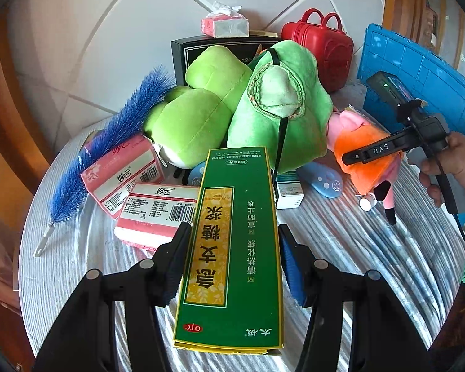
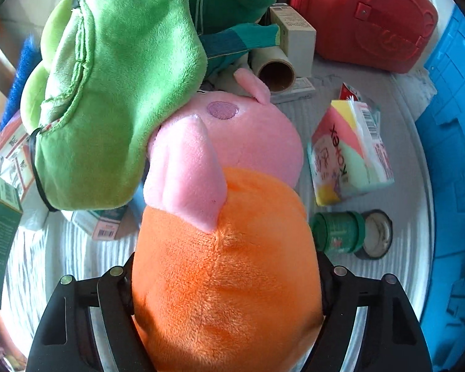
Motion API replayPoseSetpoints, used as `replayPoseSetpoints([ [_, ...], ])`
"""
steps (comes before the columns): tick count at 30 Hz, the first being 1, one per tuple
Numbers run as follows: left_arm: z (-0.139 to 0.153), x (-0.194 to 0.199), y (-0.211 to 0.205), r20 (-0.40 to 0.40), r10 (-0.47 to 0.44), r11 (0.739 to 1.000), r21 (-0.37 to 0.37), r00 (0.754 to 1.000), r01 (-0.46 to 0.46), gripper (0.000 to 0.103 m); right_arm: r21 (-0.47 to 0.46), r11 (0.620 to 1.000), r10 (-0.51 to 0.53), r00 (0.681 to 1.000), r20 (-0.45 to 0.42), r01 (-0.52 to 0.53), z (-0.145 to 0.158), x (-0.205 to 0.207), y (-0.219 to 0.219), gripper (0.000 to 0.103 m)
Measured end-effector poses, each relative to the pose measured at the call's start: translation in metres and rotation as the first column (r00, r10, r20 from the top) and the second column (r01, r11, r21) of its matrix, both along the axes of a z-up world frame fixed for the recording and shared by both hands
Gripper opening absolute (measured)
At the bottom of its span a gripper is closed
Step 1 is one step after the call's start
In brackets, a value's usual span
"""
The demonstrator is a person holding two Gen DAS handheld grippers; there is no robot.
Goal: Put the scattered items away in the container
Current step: 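Grasp the green medicine box with the left tool while the right tool grasps the pig plush, then lift the green box and pig plush and carry them toward the crate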
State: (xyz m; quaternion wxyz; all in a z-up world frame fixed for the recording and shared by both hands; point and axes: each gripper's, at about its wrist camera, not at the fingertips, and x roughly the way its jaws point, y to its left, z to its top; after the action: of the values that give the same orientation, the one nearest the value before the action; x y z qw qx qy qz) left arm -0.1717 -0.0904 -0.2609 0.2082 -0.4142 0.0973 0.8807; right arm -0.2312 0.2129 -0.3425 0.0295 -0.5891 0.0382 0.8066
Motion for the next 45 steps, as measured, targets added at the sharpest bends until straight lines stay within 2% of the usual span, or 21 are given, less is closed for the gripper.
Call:
replayPoseSetpoints([
  [6, 0.029, 0.013, 0.007, -0.025, 0.031, 0.999, 0.024, 0.999, -0.031, 0.054, -0.015, 1.000, 0.002, 1.000, -0.014, -0.003, 0.028, 0.045, 0.007, 0.079],
  [12, 0.063, 0.029, 0.025, -0.078, 0.022, 1.000, 0.008, 0.997, -0.021, 0.054, -0.031, 0.999, 0.015, 0.999, -0.052, -0.016, 0.058, 0.083, 0.010, 0.079],
  [23, 0.122, 0.075, 0.046, -0.131, 0.065, 0.998, 0.004, 0.989, -0.065, 0.054, -0.076, 0.996, 0.038, 0.987, -0.159, -0.050, 0.140, 0.148, 0.022, 0.079],
  [36, 0.188, 0.128, 0.063, -0.213, 0.123, 0.992, -0.012, 0.969, -0.129, 0.054, -0.116, 0.987, 0.070, 0.954, -0.292, -0.108, 0.234, 0.217, 0.028, 0.080],
  [45, 0.225, 0.152, 0.068, -0.207, 0.213, 0.977, 0.043, 0.955, -0.209, 0.054, -0.090, 0.986, 0.100, 0.920, -0.379, -0.144, 0.282, 0.244, 0.034, 0.081],
])
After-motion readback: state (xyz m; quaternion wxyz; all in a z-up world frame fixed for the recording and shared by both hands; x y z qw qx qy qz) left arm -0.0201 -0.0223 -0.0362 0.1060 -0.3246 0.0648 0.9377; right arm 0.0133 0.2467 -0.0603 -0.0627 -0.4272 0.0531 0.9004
